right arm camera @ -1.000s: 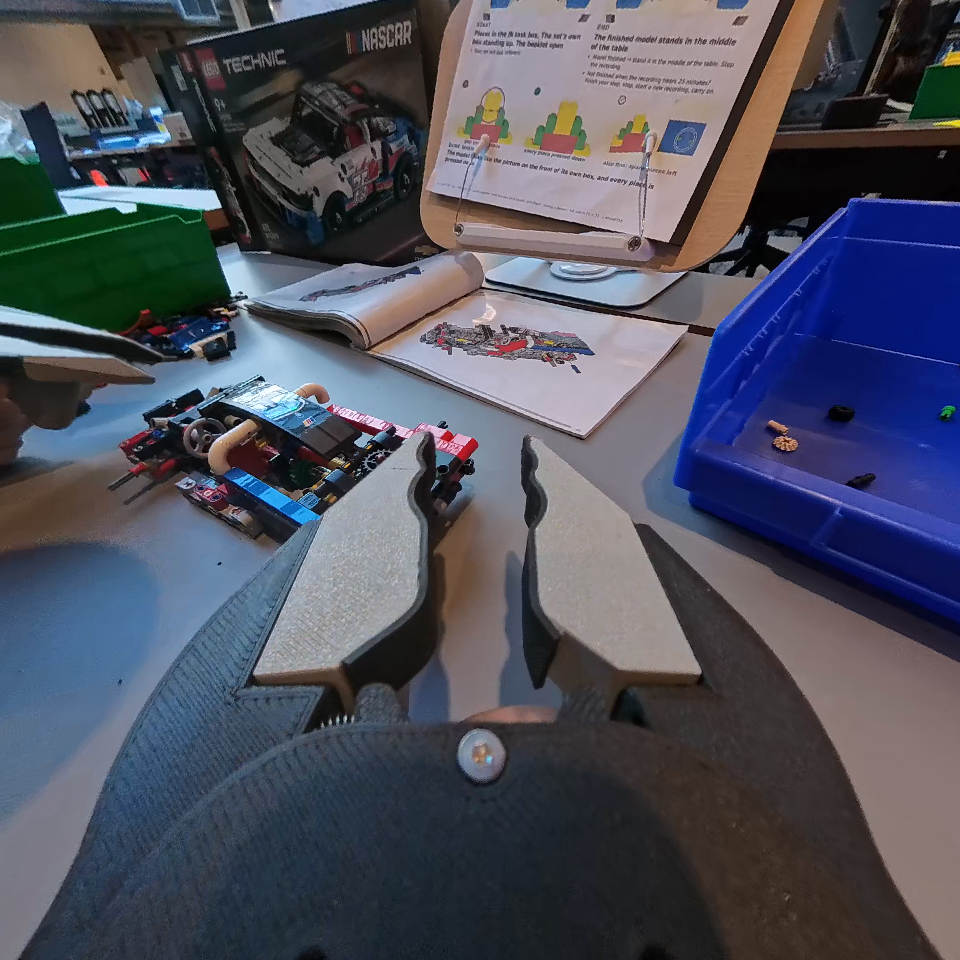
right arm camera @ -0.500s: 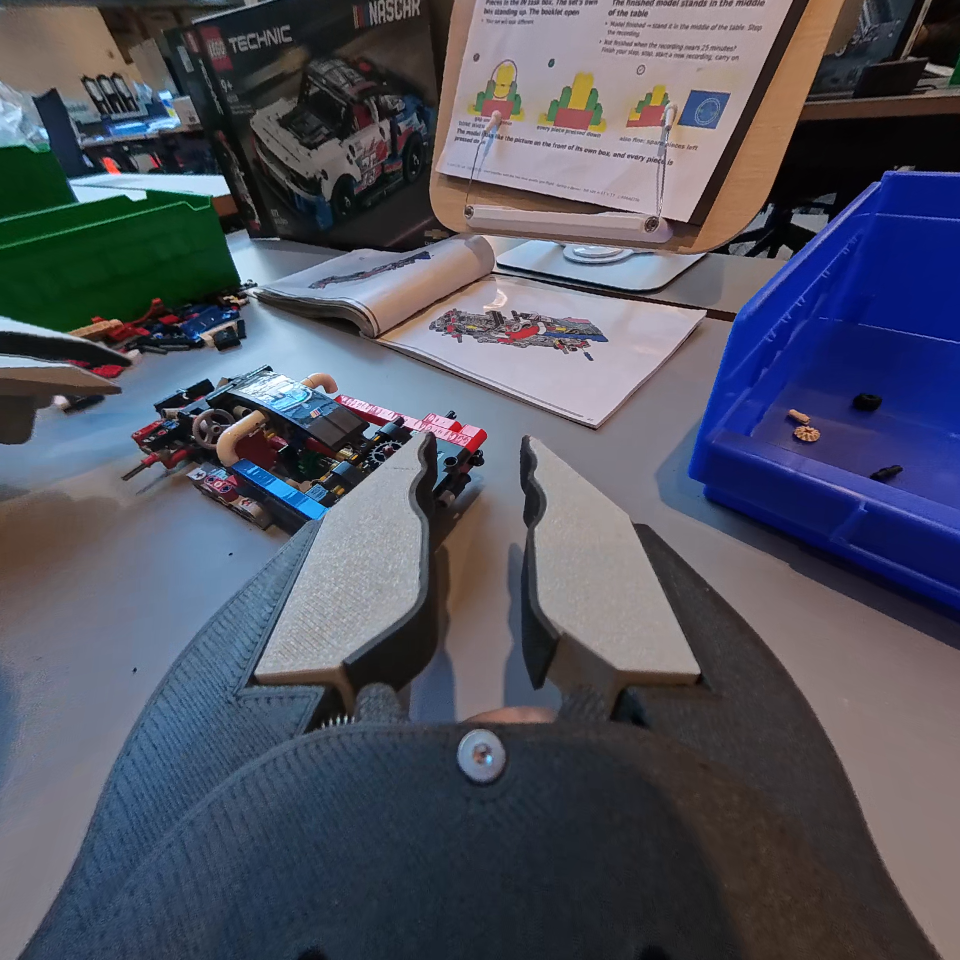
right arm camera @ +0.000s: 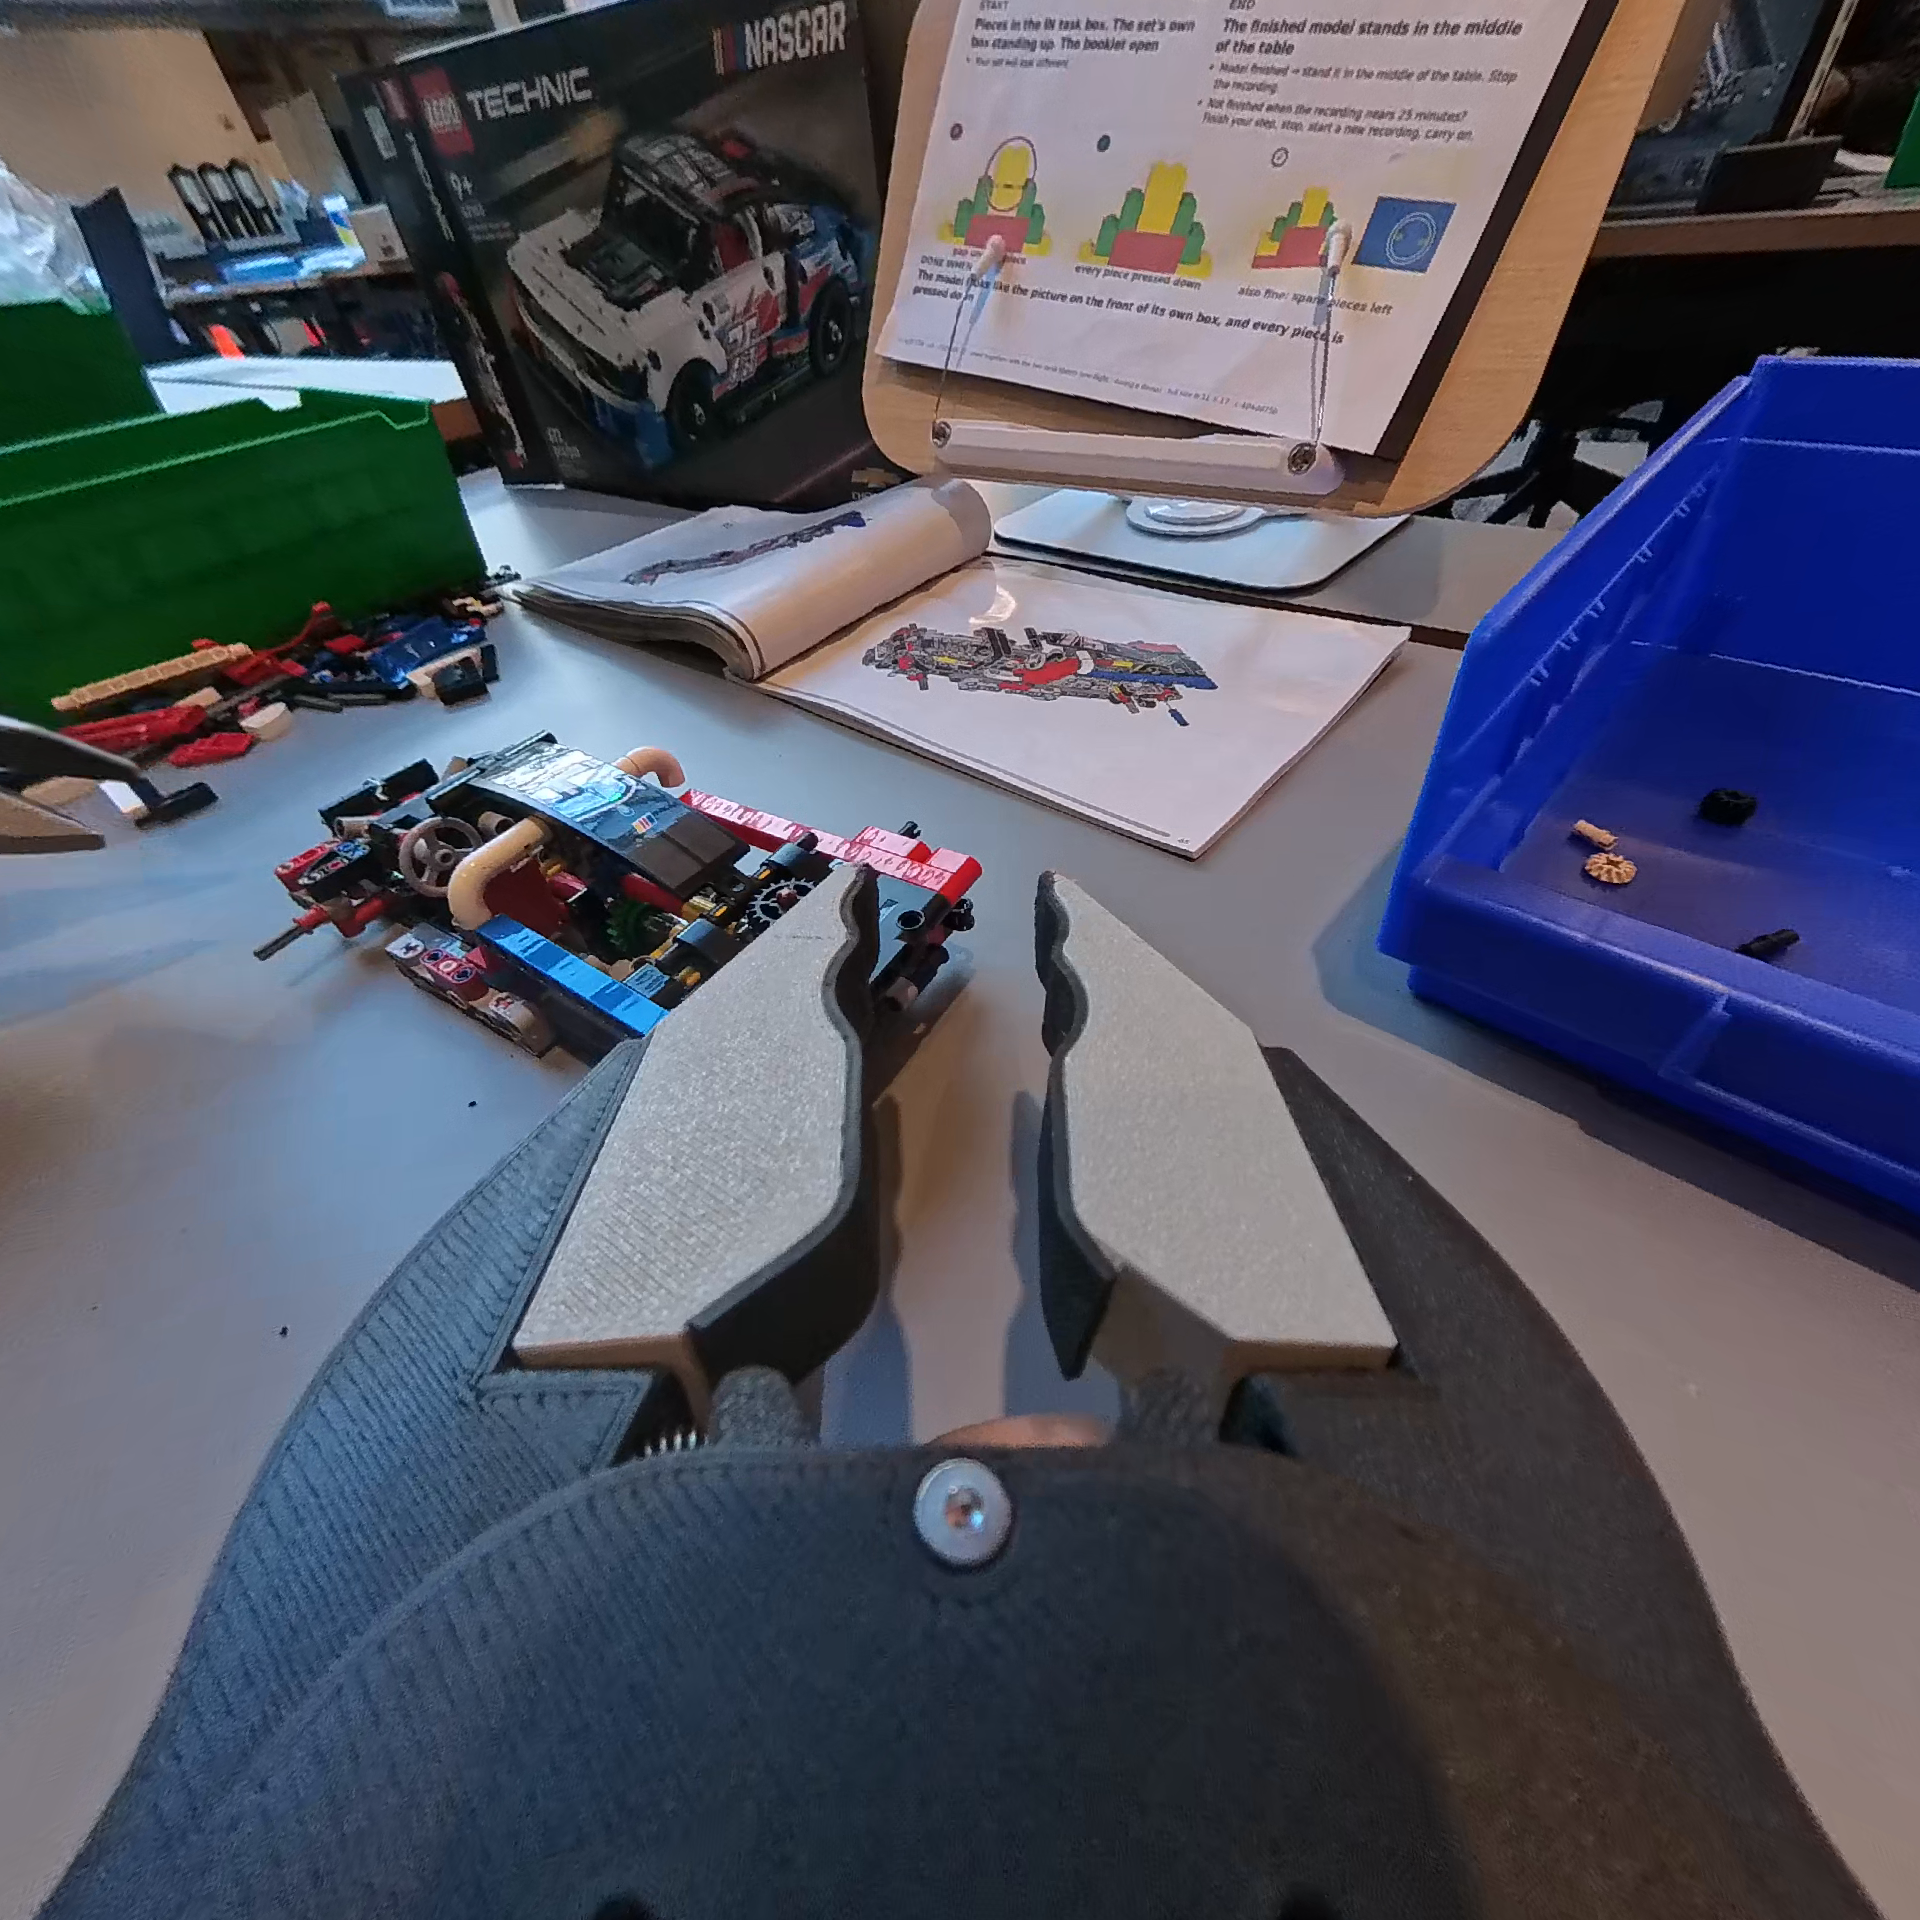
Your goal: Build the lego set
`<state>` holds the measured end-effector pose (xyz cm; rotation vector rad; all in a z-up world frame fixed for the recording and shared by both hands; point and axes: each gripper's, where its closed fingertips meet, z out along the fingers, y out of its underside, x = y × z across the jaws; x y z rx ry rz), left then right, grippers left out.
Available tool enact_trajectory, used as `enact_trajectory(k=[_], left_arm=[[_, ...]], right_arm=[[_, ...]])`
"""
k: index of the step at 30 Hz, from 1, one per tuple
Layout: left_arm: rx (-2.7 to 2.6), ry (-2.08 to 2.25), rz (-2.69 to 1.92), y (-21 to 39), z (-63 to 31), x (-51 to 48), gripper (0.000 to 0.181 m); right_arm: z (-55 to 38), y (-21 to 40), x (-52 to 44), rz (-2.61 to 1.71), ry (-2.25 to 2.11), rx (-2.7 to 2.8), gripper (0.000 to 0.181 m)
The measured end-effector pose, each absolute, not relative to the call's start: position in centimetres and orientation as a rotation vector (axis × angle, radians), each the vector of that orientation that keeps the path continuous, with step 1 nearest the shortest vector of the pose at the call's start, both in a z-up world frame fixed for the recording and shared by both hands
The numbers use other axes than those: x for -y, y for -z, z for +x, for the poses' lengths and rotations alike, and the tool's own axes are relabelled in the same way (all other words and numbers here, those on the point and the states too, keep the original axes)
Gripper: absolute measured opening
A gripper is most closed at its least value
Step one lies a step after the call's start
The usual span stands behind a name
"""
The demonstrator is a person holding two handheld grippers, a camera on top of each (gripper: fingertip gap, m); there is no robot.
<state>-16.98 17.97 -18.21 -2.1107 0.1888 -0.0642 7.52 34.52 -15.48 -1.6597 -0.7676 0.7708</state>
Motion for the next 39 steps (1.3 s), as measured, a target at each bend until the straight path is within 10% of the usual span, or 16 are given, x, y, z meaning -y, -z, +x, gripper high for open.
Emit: enact_trajectory(k=[39], left_arm=[[-0.147, 0.068, -2.183, 19.9, -19.8, -15.5, 0.043]], right_arm=[[7.1, 15.5, -34.0, -1.655, -0.771, 0.786, 0.021]])
